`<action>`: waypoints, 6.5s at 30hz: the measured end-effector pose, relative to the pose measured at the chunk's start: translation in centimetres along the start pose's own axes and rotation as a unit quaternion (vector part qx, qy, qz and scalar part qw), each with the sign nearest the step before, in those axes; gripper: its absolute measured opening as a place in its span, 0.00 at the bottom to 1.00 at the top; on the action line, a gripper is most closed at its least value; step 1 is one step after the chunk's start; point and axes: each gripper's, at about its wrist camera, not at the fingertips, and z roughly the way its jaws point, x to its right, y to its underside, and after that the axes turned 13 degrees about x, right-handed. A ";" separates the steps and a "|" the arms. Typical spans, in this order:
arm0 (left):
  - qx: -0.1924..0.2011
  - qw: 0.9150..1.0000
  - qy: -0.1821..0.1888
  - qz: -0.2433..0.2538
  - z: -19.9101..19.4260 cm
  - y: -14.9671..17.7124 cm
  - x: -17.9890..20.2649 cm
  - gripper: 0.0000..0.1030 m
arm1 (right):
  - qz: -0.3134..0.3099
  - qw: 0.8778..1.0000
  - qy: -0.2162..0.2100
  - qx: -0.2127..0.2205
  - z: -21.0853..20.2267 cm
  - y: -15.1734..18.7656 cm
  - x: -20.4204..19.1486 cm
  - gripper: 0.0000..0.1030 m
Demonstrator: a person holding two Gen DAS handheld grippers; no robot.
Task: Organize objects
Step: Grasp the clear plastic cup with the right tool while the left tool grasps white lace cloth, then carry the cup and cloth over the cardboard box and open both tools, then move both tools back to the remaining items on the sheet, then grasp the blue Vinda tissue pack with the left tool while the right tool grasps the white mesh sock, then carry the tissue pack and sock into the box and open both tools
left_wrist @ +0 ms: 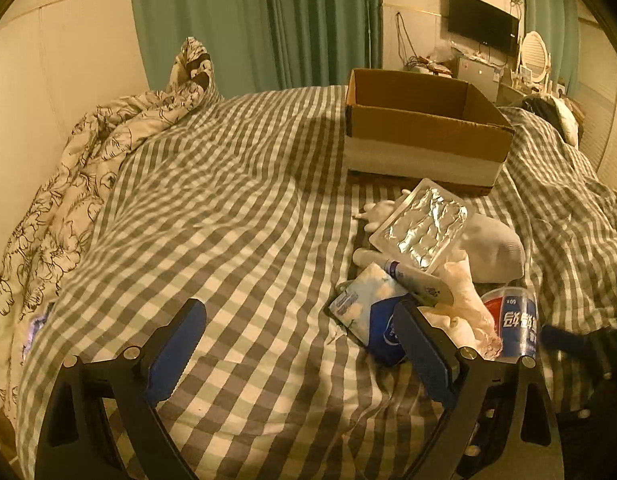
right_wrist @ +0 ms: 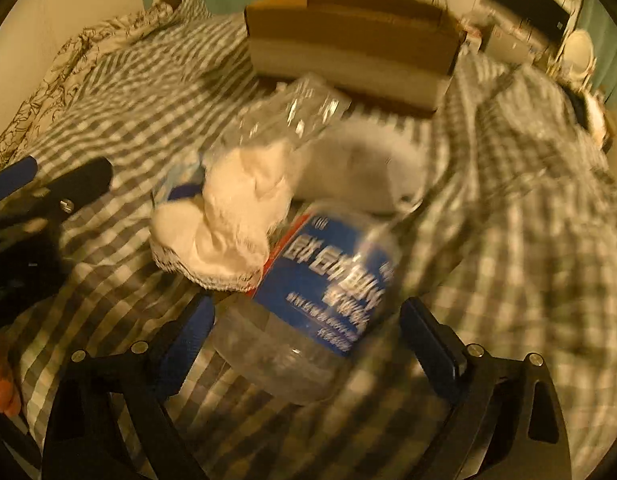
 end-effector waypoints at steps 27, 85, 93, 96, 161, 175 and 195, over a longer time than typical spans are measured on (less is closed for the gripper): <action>-0.089 0.986 0.134 0.042 2.7 3.4 9.0 0.20 | -0.003 0.986 0.032 0.162 -10.8 -3.4 4.8 0.64; 0.061 0.995 0.074 0.017 11.2 -20.4 5.7 0.86 | 0.021 0.959 -0.047 0.278 -6.1 -28.0 10.6 0.89; 0.098 0.995 0.032 0.002 4.7 -21.2 3.9 0.93 | -0.021 0.950 -0.062 0.306 -12.3 -26.4 9.4 0.90; 0.108 0.994 0.019 0.001 2.5 -20.4 3.4 0.95 | -0.036 0.948 -0.075 0.308 -14.0 -25.2 8.8 0.92; -0.062 0.993 0.102 0.014 2.0 -1.0 3.9 0.78 | -0.155 0.984 -0.037 0.082 -3.8 -8.8 4.8 0.52; 0.040 0.995 0.086 0.030 -4.3 -8.5 2.9 0.78 | -0.158 0.968 -0.020 0.195 -14.6 -12.5 4.6 0.52; 0.099 0.989 0.091 0.061 4.0 -21.1 7.3 0.78 | -0.099 0.956 -0.012 0.274 -13.4 -24.7 8.4 0.52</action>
